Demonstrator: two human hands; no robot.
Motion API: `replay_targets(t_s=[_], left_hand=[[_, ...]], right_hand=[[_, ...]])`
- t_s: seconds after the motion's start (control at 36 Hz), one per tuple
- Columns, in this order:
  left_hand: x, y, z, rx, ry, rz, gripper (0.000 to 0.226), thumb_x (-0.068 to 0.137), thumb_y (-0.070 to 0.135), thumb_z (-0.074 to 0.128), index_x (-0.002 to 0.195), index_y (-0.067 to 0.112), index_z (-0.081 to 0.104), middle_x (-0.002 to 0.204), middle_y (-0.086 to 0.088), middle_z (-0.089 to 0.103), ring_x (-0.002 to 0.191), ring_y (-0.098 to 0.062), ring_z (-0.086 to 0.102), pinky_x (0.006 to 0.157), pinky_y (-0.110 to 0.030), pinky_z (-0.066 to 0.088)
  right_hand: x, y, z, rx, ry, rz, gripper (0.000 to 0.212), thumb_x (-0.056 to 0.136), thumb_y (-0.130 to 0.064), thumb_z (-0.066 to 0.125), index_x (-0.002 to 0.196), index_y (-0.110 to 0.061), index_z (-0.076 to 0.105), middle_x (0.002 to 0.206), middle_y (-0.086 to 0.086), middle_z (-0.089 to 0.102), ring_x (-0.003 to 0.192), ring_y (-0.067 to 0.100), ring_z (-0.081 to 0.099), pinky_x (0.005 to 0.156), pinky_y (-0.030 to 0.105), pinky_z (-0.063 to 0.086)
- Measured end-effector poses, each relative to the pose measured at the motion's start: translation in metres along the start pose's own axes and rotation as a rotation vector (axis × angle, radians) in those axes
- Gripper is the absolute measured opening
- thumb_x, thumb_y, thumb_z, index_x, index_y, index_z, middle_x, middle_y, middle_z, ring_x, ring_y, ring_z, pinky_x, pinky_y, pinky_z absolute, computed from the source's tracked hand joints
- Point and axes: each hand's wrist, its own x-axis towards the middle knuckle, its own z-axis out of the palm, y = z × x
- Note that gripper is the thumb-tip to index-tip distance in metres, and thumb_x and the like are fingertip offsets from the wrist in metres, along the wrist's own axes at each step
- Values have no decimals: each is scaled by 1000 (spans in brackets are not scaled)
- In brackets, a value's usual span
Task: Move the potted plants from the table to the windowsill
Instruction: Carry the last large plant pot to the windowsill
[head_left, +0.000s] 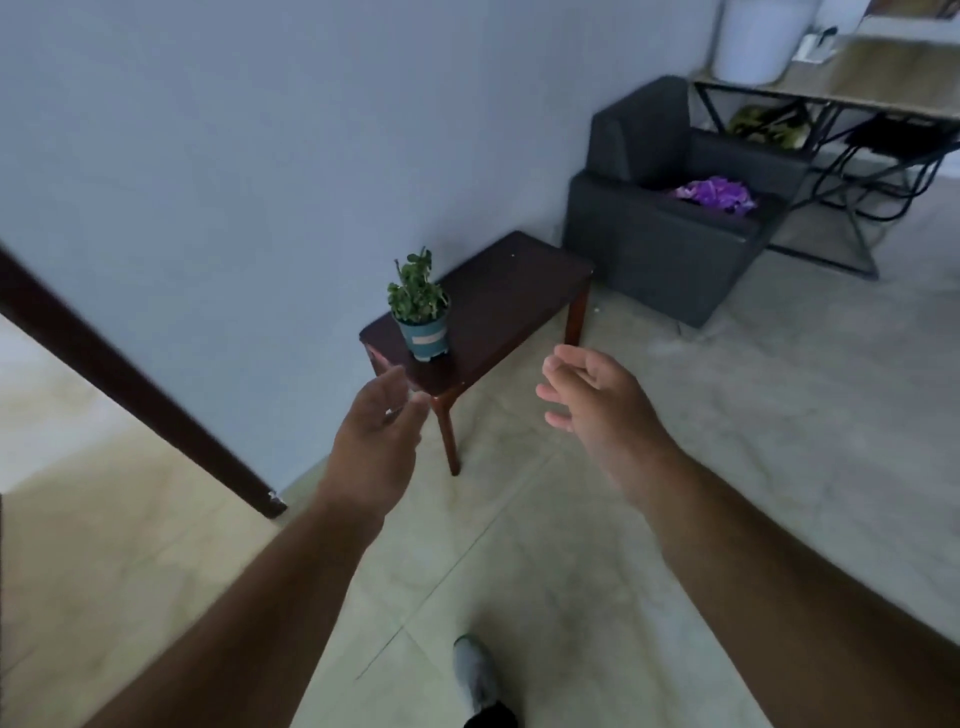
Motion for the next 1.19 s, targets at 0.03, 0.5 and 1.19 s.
replay_targets(t_s=[0.03, 0.5, 1.19], left_hand=[[11, 1, 3, 0, 1, 5, 37, 97, 32, 59, 133, 30, 53, 115, 21, 58, 102, 1, 60, 100, -40, 52], [200, 5, 8, -139, 35, -63, 42, 100, 26, 55, 142, 21, 47, 127, 7, 57, 118, -26, 60, 100, -45, 51], [366, 25, 128, -214, 376, -213, 45, 97, 25, 59, 140, 21, 48, 128, 5, 57, 106, -5, 60, 101, -44, 51]], right_hand=[[9, -1, 0, -9, 4, 5, 47, 101, -37, 56, 143, -18, 50, 134, -1, 62, 115, 10, 65, 100, 39, 55], [178, -43, 44, -119, 27, 36, 46, 101, -33, 57, 143, -16, 50, 126, -7, 63, 111, 8, 67, 98, 38, 56], [435, -37, -47, -77, -241, 87, 43, 99, -34, 60, 138, -19, 53, 127, -5, 64, 109, 7, 67, 99, 39, 56]])
